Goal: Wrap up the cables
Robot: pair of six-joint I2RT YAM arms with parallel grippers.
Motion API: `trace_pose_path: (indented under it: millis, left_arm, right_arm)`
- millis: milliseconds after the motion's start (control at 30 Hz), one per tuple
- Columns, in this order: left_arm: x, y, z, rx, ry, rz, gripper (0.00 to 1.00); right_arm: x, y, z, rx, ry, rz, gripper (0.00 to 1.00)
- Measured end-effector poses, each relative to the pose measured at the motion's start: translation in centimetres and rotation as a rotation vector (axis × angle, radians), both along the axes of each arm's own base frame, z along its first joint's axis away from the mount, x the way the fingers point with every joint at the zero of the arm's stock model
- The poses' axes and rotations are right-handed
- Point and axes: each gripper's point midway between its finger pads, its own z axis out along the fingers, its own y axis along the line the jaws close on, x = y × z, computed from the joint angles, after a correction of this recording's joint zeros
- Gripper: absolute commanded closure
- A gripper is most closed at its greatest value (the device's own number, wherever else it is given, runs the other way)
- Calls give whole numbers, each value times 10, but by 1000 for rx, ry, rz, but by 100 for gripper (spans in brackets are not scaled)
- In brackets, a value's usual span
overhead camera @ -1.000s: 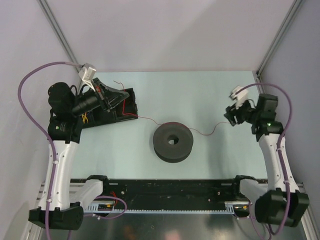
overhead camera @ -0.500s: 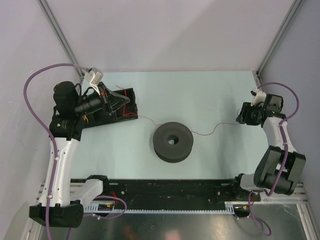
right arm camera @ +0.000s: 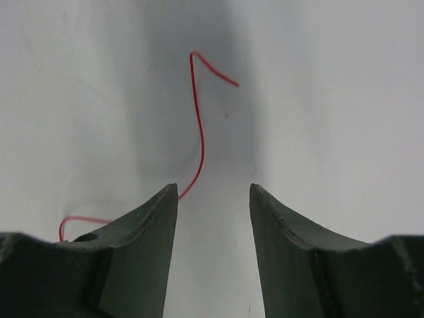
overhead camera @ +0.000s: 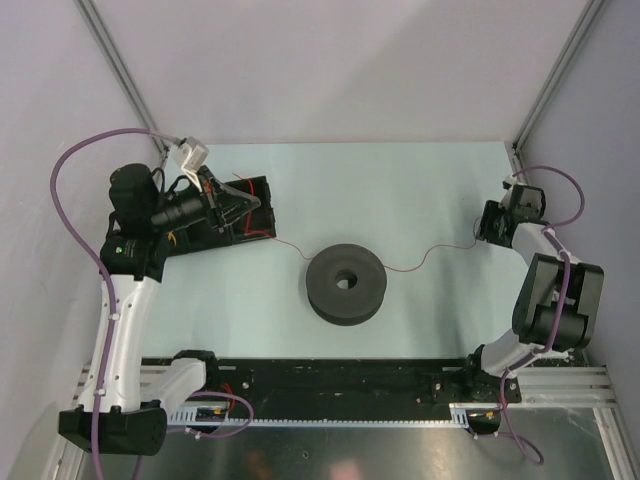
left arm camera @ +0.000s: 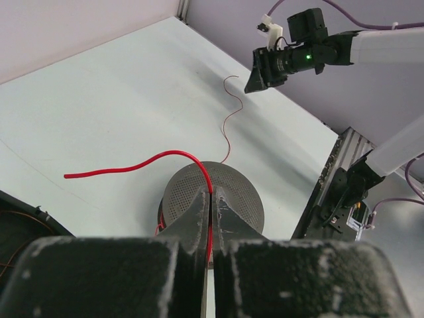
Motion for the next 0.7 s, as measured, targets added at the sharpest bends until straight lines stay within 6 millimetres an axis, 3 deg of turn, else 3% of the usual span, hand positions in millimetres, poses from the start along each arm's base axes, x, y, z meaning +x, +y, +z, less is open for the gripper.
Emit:
trace_pose_path:
  millis: [200,500,700]
  left_arm:
    - [0,0,-1,0,2,0,100]
    - [0,0,-1,0,3,1,100]
    - [0,0,-1,0,3,1,100]
  right_arm:
    - [30,0,-9,-6,-73,-9,51]
    - [68,28,-23,21,-141,-10,54]
    - [77,9,-26,-16,-132,-150,53]
